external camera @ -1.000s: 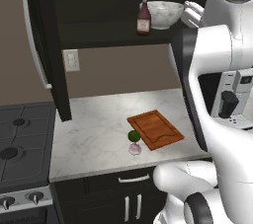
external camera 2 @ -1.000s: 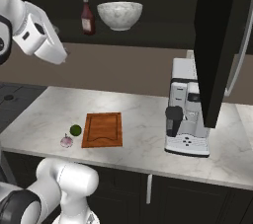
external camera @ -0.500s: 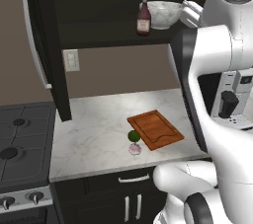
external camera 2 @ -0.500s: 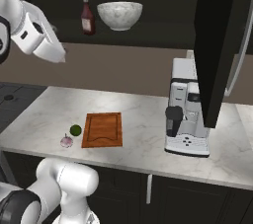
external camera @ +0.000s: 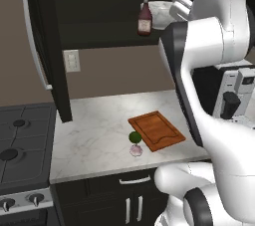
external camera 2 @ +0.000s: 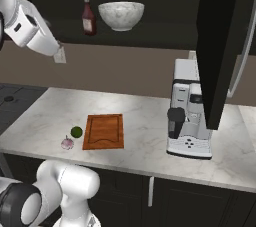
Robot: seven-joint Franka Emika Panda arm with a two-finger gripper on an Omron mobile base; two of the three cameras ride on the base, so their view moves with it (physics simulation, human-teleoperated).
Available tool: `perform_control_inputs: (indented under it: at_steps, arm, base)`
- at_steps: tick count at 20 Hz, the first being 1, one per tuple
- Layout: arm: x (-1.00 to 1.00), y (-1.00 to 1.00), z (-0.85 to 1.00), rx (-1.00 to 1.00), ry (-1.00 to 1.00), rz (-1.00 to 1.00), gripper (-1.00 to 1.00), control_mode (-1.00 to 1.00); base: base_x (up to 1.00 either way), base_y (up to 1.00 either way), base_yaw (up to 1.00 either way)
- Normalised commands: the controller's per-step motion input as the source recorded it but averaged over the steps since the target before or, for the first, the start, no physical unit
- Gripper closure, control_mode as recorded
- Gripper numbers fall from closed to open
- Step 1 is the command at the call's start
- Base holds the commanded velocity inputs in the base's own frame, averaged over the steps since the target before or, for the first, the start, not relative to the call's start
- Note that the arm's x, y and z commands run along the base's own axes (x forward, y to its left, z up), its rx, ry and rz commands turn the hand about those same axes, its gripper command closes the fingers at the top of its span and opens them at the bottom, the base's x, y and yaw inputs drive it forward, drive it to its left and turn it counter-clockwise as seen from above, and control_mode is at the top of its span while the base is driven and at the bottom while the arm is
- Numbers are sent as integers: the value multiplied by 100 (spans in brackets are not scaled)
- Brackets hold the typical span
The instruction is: Open the cabinet. Place the bowl and condiment on the counter. Then place the lime and garlic on the cutting board.
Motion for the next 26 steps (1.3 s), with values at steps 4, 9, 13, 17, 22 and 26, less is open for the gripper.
perform_control_inputs:
  at_steps: [4, 9, 13, 17, 22, 26]
  arm:
    - [11, 13, 4, 0, 5, 8, -100, -100]
    - [3, 4, 9, -7, 4, 7, -100, -100]
    - [0, 0, 7, -13, 4, 5, -100, -100]
    - [0, 0, 0, -13, 1, 14, -100, -100]
    - [0, -2, 0, -8, 4, 21, -100, -100]
    - [8, -10, 0, 0, 1, 25, -100, -100]
  base:
    - [0, 0, 0]
    - [0, 0, 0]
    - [0, 0, 0]
    - [0, 0, 0]
    - [0, 0, 0]
    - [0, 0, 0]
